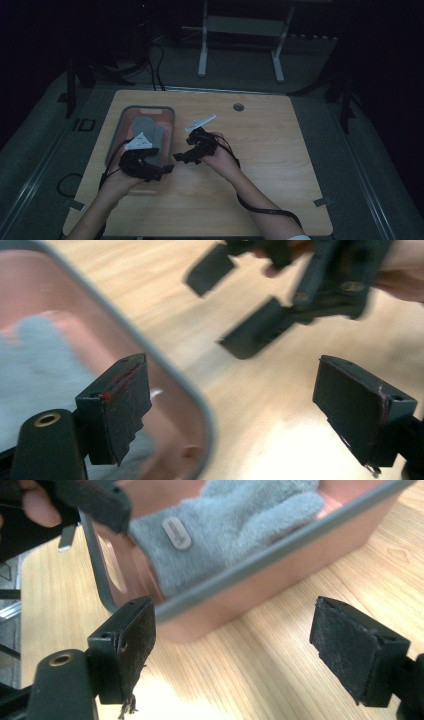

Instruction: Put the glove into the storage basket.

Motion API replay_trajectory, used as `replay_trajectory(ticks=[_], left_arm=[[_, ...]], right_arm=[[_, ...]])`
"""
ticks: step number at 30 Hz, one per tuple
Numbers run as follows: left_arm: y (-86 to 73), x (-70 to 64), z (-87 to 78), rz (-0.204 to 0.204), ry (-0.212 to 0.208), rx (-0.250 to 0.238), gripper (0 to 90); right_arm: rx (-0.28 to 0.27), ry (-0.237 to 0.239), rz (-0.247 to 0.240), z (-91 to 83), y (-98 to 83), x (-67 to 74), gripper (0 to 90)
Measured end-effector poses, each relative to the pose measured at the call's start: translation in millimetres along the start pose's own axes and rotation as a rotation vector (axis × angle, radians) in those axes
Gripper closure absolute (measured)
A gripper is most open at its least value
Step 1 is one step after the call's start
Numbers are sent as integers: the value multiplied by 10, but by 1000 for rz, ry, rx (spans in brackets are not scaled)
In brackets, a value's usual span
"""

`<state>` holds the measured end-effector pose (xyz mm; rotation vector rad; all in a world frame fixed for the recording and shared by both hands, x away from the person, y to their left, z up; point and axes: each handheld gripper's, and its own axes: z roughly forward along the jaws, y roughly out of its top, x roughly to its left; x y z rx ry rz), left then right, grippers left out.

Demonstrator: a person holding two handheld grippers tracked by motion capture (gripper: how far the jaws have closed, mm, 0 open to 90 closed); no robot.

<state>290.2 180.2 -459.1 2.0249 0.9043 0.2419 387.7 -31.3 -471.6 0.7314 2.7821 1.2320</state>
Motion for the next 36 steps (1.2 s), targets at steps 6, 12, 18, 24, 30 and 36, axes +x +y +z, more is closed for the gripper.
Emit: replay_trajectory(ticks=[6,12,18,24,30,36], left_arm=[[-45,-189,95,41,-85,-7,158],[-90,-391,232,104,-144,-2,158],[-168,-558,418,144,-208,19,158],[-286,-627,601,150,-254,30,158],[-382,-611,732,142,-262,52,158],[-414,-583,774,121,-263,68,158]], right_arm=[[8,9,-34,-41,-235,-67,184],[19,15,-38,-66,-458,-127,184],[23,25,-61,-99,-652,-155,183],[30,13,-58,-133,-866,-238,182],[40,9,-70,-133,-1029,-296,171],[46,13,-62,-121,-1117,-328,171]])
